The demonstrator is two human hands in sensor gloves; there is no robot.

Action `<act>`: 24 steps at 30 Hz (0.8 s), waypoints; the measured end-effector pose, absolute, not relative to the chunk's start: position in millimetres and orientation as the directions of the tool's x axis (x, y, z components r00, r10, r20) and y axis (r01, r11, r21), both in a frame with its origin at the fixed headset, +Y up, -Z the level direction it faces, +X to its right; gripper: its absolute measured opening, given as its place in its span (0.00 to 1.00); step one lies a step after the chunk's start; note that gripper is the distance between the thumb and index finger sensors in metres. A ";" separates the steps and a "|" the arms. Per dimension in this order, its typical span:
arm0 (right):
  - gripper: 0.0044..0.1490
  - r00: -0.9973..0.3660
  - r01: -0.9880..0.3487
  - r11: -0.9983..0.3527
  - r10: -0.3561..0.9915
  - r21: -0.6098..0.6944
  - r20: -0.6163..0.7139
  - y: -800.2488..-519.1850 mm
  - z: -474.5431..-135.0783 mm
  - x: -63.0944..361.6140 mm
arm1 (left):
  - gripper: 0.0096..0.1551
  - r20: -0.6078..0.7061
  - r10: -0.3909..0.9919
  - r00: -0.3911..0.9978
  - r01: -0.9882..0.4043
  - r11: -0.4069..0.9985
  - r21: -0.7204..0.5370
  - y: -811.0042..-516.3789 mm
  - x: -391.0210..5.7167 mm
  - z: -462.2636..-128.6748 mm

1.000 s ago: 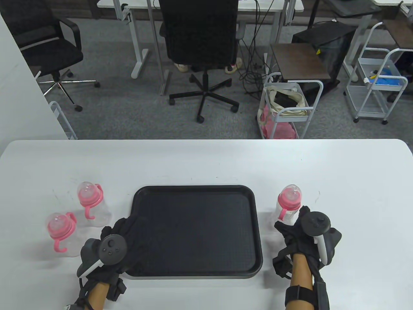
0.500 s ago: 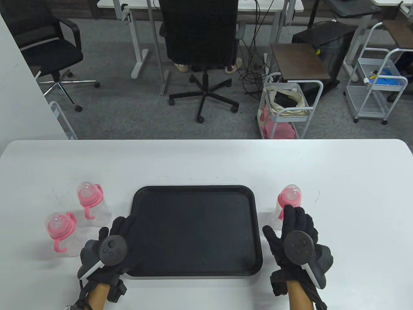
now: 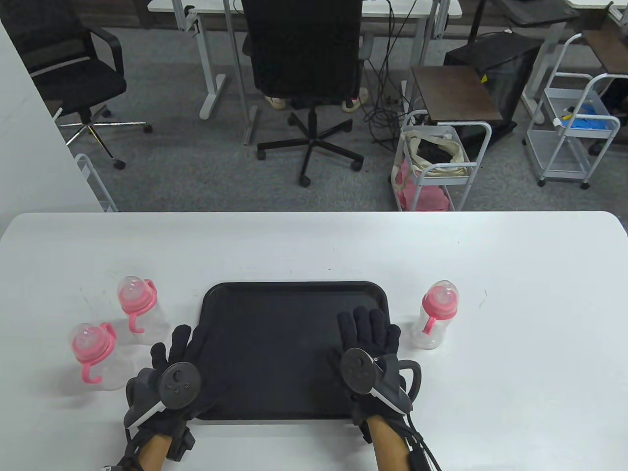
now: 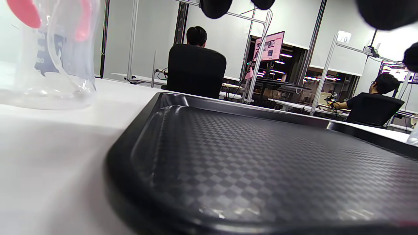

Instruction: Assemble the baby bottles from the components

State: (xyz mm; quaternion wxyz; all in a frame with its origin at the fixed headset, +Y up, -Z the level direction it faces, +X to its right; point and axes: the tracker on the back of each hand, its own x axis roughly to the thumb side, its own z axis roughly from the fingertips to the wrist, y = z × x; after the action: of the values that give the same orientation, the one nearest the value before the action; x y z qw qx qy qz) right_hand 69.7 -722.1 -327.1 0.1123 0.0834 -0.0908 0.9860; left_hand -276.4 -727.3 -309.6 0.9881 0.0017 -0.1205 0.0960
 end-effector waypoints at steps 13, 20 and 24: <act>0.49 -0.936 -0.289 -0.952 0.259 -0.098 0.237 -729.6 -324.9 69.0 | 0.58 0.234 0.147 0.961 -0.150 0.989 -0.002 -729.4 -273.4 -308.5; 0.48 -0.925 -0.306 -0.947 0.271 -0.099 0.265 -726.3 -320.2 64.1 | 0.58 0.223 0.141 0.965 -0.149 0.989 0.023 -728.6 -275.1 -306.7; 0.48 -0.916 -0.323 -0.941 0.285 -0.097 0.284 -724.0 -318.5 61.0 | 0.57 0.214 0.137 0.967 -0.149 0.988 0.037 -727.0 -276.7 -306.3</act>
State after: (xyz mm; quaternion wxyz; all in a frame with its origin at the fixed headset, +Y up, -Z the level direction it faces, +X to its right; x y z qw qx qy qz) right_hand 61.0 -724.0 -318.5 0.1557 0.1342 -0.0713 0.9761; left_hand -276.7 -727.0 -306.3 0.9914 0.0262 -0.1060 0.0721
